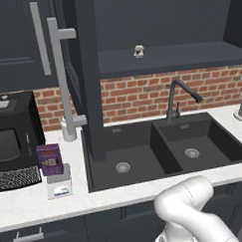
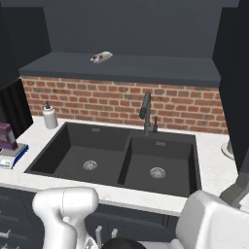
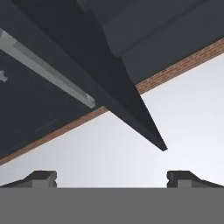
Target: Pick the cereal and place it on the digital scale for weighing, and close the cabinet.
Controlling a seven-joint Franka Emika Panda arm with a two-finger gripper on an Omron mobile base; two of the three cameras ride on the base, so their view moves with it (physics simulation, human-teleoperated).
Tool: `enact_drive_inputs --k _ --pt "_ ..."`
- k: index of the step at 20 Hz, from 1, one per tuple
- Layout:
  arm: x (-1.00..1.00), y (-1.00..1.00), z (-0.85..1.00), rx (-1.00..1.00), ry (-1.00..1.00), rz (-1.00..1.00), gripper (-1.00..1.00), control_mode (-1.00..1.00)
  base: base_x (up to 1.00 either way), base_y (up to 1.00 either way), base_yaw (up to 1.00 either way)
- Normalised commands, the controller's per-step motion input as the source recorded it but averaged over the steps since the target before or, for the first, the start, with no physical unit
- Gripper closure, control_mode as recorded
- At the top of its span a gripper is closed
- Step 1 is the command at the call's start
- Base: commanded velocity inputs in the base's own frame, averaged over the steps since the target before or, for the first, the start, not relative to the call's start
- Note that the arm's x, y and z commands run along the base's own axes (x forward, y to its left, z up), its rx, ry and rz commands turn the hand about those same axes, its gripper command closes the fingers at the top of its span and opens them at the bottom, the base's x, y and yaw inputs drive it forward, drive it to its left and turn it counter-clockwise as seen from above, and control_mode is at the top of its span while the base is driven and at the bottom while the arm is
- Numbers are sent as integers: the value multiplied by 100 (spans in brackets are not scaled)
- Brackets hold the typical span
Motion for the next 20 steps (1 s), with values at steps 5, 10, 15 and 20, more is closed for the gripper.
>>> enact_drive_inputs --k 5,10,15,20 --pt "1 -25 -14 17 -4 7 -100 -100 0 0 0" --pt "5 -25 -29 24 0 11 -100 -100 0 0 0" --pt "22 -28 -18 22 1 13 -100 -100 0 0 0" --pt "7 -28 0 9 2 9 -100 -100 0 0 0"
